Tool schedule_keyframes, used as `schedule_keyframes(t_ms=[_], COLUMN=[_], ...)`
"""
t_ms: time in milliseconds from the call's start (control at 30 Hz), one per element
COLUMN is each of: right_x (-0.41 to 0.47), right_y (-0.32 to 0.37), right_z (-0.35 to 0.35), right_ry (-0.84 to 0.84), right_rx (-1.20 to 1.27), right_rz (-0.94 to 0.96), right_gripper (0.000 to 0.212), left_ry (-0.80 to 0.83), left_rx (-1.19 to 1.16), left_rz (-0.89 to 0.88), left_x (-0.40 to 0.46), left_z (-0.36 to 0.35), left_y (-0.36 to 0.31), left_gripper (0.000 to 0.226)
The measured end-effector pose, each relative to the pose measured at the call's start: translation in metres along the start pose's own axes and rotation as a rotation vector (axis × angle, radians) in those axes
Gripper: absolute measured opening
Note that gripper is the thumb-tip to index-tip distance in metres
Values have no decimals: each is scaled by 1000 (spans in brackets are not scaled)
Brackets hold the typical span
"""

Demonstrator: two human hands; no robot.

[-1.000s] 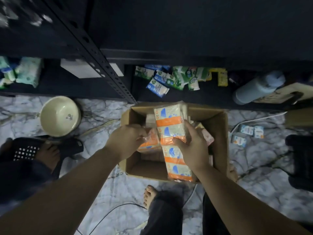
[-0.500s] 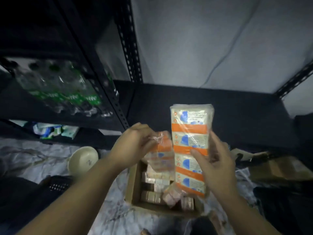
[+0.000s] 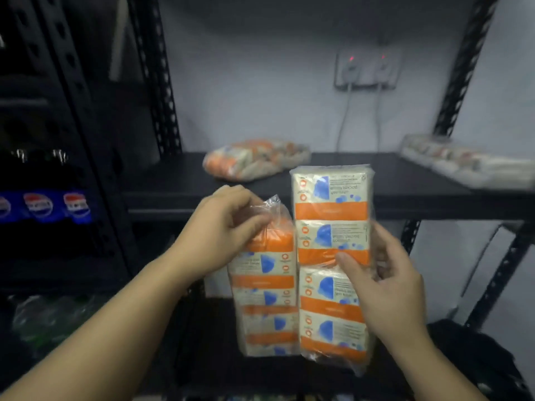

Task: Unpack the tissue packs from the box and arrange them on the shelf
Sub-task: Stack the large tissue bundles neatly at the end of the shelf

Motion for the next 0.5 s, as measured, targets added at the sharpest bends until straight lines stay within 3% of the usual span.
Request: schedule_keyframes(t_ms=[233, 500], right_x=[75, 192], right_y=[73, 59], right_z=[59, 91], right_ry=[-100, -4], right_rx=[-36, -86], right_rz=[150, -36], right_gripper=[52, 43], left_ry=[-5, 96], left_rx=[-24, -179], left_rz=[-18, 116], left_x=[120, 238], left_z=[24, -19], left_y=[-63, -45], left_gripper=[12, 14])
Point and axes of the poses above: each hand's wrist, its own x-axis towards the middle knuckle, its own z-axis out of the back of the hand, y = z × x, the point moved 8 cm from there along x, towards the middle knuckle, and after that the axes turned 2 degrees about -z, right-handed, at the moved point
